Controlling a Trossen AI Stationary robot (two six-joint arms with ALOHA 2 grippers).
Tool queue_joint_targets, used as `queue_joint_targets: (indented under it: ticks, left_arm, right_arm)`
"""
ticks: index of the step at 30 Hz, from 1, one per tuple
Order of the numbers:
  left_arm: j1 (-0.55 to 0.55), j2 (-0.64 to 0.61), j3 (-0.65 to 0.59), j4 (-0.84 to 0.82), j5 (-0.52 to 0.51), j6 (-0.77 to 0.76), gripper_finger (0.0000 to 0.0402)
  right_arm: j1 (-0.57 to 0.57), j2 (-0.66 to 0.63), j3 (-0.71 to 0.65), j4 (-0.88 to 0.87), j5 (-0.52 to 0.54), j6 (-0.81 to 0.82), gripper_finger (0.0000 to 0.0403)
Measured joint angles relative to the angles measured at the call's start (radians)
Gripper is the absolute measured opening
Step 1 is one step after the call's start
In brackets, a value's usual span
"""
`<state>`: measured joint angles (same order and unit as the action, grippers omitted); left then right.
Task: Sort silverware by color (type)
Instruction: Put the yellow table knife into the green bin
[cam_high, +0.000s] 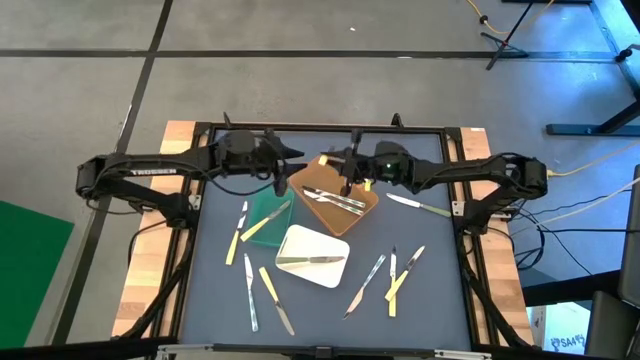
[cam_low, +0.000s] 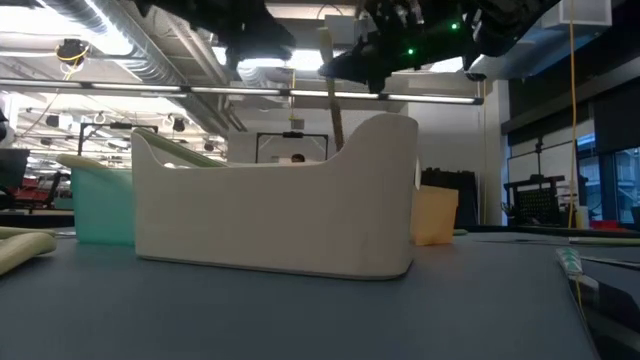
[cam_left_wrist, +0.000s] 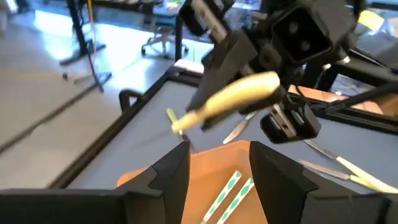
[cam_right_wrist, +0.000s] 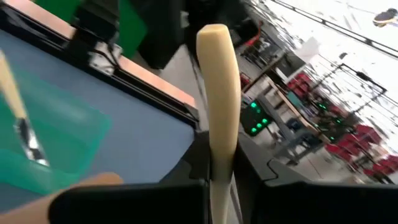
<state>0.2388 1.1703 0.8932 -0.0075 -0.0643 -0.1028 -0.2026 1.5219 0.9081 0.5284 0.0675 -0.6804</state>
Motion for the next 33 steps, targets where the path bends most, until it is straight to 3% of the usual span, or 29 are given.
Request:
queue_joint_targets:
  ticks: [9,15,22,28,33]
  left_arm:
    - [-0.094,-0.007,0.0,0.0,0.015,0.222,0.016]
    - [-0.155,-0.004,0.0,0.011,-0.177,0.22,0.016]
    - [-0.194,0.045,0.0,0.11,-0.218,0.216,0.016]
    - [-0.21,0.053,0.0,0.126,-0.269,0.124,0.016]
    - [-0.21,0.023,0.002,0.116,-0.258,-0.082,0.016]
  right_arm:
    - [0.069,0.0,0.0,-0.009,0.04,0.082,0.0028]
    - [0.074,0.0,0.0,0.001,0.079,0.143,0.0028]
    - [0.074,0.001,0.0,0.037,0.066,0.205,0.0028]
    - [0.095,0.003,0.0,0.035,0.019,0.194,0.0028]
    - [0.129,0.003,0.0,0.002,0.018,0.04,0.0028]
